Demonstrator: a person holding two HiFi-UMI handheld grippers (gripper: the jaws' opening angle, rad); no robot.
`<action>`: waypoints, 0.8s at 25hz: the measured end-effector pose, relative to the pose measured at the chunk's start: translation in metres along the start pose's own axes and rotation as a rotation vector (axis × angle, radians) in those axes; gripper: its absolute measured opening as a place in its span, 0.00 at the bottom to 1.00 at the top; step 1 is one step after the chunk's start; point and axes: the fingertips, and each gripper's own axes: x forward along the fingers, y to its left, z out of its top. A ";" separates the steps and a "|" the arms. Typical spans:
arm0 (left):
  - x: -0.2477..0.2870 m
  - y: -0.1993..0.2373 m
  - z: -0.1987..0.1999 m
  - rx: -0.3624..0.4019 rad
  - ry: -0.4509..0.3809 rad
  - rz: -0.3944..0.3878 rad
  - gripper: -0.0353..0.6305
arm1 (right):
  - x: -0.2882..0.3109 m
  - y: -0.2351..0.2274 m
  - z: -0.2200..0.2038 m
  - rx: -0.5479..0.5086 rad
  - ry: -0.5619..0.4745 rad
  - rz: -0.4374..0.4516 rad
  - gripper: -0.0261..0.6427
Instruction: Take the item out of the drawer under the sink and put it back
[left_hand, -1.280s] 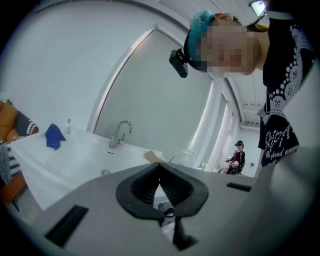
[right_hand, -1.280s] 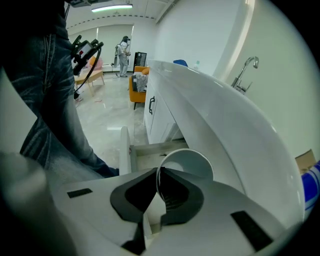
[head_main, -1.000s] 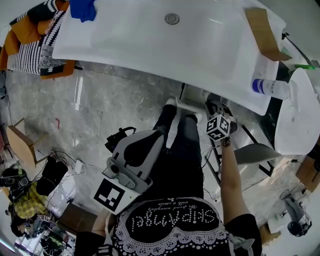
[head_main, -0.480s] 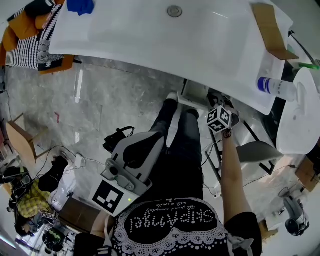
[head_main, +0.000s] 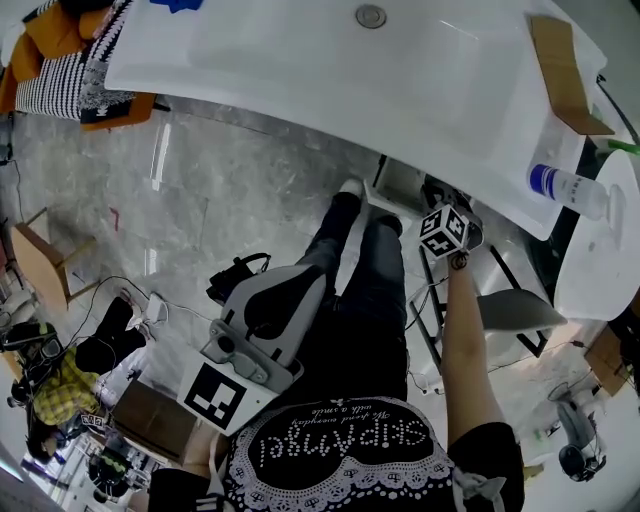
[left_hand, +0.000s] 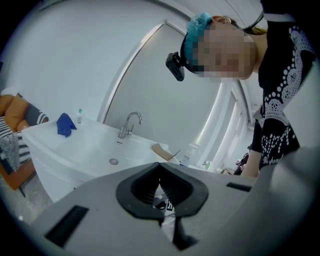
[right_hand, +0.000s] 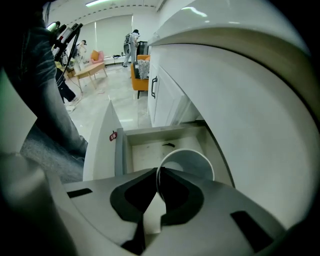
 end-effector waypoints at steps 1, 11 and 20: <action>0.000 0.001 -0.001 -0.002 0.003 0.003 0.06 | 0.002 0.000 -0.001 0.000 0.004 0.005 0.08; -0.001 0.011 -0.006 -0.018 0.024 0.016 0.06 | 0.017 -0.004 -0.007 0.018 0.071 0.013 0.08; 0.002 0.013 -0.005 -0.028 0.021 0.026 0.06 | 0.023 -0.002 -0.003 -0.025 0.078 0.048 0.08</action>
